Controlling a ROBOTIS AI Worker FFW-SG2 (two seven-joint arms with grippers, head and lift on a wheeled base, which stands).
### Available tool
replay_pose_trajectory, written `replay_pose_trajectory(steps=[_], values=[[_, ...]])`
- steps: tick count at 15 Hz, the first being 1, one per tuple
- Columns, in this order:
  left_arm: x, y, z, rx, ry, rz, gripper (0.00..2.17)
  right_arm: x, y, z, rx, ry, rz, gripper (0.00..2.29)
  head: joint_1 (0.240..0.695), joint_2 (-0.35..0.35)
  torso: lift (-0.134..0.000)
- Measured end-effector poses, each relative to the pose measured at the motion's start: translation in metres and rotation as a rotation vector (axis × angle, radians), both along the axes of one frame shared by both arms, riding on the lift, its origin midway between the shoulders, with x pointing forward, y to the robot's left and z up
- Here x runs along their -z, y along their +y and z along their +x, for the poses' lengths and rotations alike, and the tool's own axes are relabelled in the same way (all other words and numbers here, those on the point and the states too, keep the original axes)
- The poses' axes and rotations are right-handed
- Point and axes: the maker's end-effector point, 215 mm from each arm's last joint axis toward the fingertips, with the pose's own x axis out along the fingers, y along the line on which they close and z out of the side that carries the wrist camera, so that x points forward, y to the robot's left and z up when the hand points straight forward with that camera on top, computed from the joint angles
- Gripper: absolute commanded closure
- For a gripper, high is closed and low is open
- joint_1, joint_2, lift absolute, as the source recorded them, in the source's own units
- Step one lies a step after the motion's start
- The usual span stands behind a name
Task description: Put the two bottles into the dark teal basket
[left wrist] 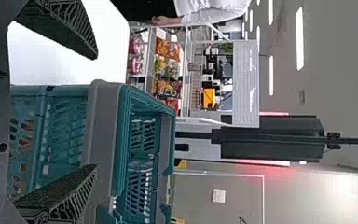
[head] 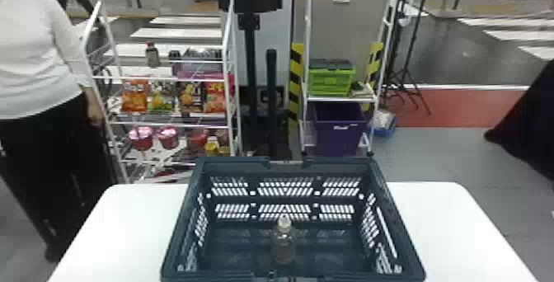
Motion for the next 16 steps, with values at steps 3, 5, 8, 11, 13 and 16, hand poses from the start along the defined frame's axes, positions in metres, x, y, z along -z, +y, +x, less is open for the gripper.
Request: replay_pose_trajectory(steps=[3,5,8,11,13,16], values=[[0.000,-0.002,-0.003,-0.007,-0.018,-0.020,0.05,-0.008,0.004,0.001,-0.028,-0.030,-0.003,0.17,0.499,0.000,0.000],[0.000,0.001,-0.002,-0.014,-0.020,-0.021,0.05,-0.010,0.007,0.001,-0.043,-0.037,-0.002,0.17,0.499,0.000,0.000],[-0.001,0.006,0.000,-0.018,-0.025,-0.022,0.05,-0.010,0.010,0.001,-0.048,-0.038,-0.001,0.17,0.499,0.000,0.000],[0.002,0.011,0.000,-0.019,-0.020,-0.022,0.05,-0.009,0.014,0.000,-0.049,-0.036,0.003,0.17,0.499,0.000,0.000],[0.003,0.013,0.000,-0.019,-0.016,-0.020,0.05,-0.008,0.015,-0.001,-0.049,-0.034,0.003,0.17,0.499,0.000,0.000],[0.006,0.019,0.000,-0.025,-0.010,-0.019,0.05,-0.009,0.016,-0.002,-0.049,-0.033,0.002,0.17,0.499,0.000,0.000]])
